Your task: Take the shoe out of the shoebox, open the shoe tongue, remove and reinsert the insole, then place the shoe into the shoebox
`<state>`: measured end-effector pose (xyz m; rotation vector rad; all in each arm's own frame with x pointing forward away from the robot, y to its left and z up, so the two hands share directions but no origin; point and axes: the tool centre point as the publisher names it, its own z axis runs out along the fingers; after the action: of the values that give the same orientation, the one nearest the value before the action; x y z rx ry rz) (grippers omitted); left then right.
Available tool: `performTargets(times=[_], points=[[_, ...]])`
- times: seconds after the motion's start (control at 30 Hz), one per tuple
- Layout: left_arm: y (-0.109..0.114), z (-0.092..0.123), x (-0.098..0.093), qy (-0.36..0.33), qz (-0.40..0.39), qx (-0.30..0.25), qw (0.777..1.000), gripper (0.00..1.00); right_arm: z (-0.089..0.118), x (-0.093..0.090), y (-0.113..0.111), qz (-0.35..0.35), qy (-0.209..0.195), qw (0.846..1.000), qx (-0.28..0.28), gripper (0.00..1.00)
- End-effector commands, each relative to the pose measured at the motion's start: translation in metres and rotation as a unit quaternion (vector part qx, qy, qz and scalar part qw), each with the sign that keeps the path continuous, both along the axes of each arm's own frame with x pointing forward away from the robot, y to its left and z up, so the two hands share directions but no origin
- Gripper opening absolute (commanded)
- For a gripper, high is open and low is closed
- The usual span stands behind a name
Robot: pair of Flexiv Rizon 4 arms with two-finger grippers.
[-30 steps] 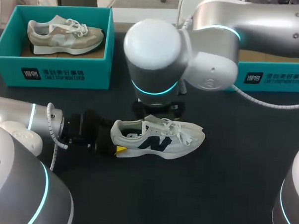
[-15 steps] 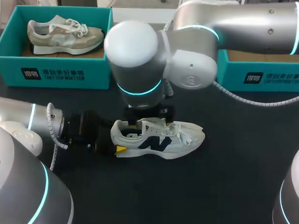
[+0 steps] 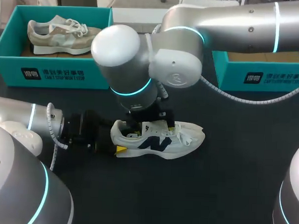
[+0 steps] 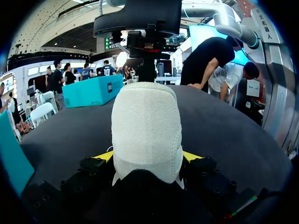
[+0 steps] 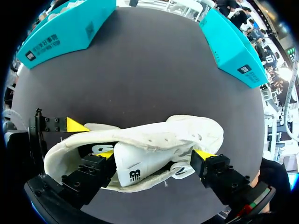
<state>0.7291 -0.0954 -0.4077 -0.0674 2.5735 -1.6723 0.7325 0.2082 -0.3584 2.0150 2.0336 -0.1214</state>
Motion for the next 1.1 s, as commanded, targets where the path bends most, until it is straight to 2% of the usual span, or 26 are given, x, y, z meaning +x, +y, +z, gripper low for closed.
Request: performTargets(times=[0.03, 0.1, 0.13, 0.2, 0.27, 0.3, 0.4, 0.53, 0.6, 0.8, 1.1], points=[[-0.003, -0.004, -0.002, 0.0, 0.001, 0.0, 1.0, 0.0, -0.001, -0.008, -0.001, -0.021, -0.007, 0.999, -0.032, 1.0], [-0.003, -0.004, -0.002, 0.0, 0.001, 0.0, 1.0, 0.0, 0.002, -0.009, -0.007, -0.015, 0.006, 0.999, -0.044, 1.0], [-0.003, -0.004, -0.002, 0.0, 0.001, 0.0, 1.0, 0.0, 0.005, -0.01, -0.01, -0.022, 0.001, 0.999, -0.049, 1.0], [-0.003, -0.004, -0.002, 0.0, 0.001, 0.0, 1.0, 0.0, 0.011, -0.011, -0.014, -0.023, -0.001, 0.999, -0.048, 0.86], [-0.003, -0.004, -0.002, 0.0, 0.001, 0.0, 1.0, 0.0, 0.015, -0.012, -0.02, -0.024, -0.003, 0.998, -0.051, 0.64], [-0.003, -0.004, -0.002, 0.0, 0.001, 0.0, 1.0, 0.0, 0.016, -0.013, -0.022, -0.025, -0.007, 0.998, -0.052, 0.56], [-0.003, -0.004, -0.002, 0.0, 0.001, 0.0, 1.0, 0.0, 0.018, -0.014, -0.029, -0.026, -0.013, 0.998, -0.056, 0.41], [-0.003, -0.004, -0.002, 0.0, 0.001, 0.0, 1.0, 0.0, 0.017, -0.015, -0.034, -0.021, -0.014, 0.998, -0.052, 0.09], [-0.003, -0.004, -0.002, 0.0, 0.001, 0.0, 1.0, 0.0, 0.018, -0.014, -0.039, -0.019, -0.017, 0.998, -0.051, 0.02], [-0.003, -0.004, -0.002, 0.0, 0.001, 0.0, 1.0, 0.0, 0.022, -0.012, -0.053, -0.005, -0.022, 0.998, -0.055, 0.0], [-0.003, -0.004, -0.002, 0.0, 0.001, 0.0, 1.0, 0.0, 0.027, -0.006, -0.08, 0.054, -0.015, 0.997, -0.051, 0.0]])
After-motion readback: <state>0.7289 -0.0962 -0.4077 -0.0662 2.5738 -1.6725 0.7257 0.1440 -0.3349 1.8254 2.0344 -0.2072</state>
